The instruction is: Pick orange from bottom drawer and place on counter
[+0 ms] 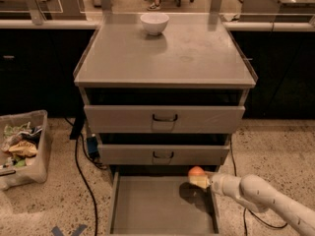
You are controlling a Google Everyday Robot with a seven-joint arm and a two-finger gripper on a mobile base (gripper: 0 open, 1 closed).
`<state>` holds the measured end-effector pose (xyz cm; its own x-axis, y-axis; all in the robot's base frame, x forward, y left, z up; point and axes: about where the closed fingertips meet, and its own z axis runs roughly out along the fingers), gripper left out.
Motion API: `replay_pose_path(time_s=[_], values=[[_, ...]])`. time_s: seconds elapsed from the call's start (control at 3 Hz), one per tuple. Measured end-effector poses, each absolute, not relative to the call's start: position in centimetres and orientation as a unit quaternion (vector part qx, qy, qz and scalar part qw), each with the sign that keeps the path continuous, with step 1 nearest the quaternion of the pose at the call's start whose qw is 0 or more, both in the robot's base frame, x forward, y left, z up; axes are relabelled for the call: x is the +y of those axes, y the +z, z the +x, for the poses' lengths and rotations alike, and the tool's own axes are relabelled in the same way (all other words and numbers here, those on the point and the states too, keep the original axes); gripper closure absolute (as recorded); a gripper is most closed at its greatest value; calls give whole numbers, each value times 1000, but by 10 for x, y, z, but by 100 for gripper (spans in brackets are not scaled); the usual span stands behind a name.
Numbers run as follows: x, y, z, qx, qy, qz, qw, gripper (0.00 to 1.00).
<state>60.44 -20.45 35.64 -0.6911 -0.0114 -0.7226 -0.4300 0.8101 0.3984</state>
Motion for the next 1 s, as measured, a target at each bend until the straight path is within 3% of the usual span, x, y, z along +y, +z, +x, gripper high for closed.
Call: replay_pose_path(time_s=[0.67,1.0], values=[[-207,438,664,821,380,-80,418,100],[-207,438,663,821,381,-80,418,100]])
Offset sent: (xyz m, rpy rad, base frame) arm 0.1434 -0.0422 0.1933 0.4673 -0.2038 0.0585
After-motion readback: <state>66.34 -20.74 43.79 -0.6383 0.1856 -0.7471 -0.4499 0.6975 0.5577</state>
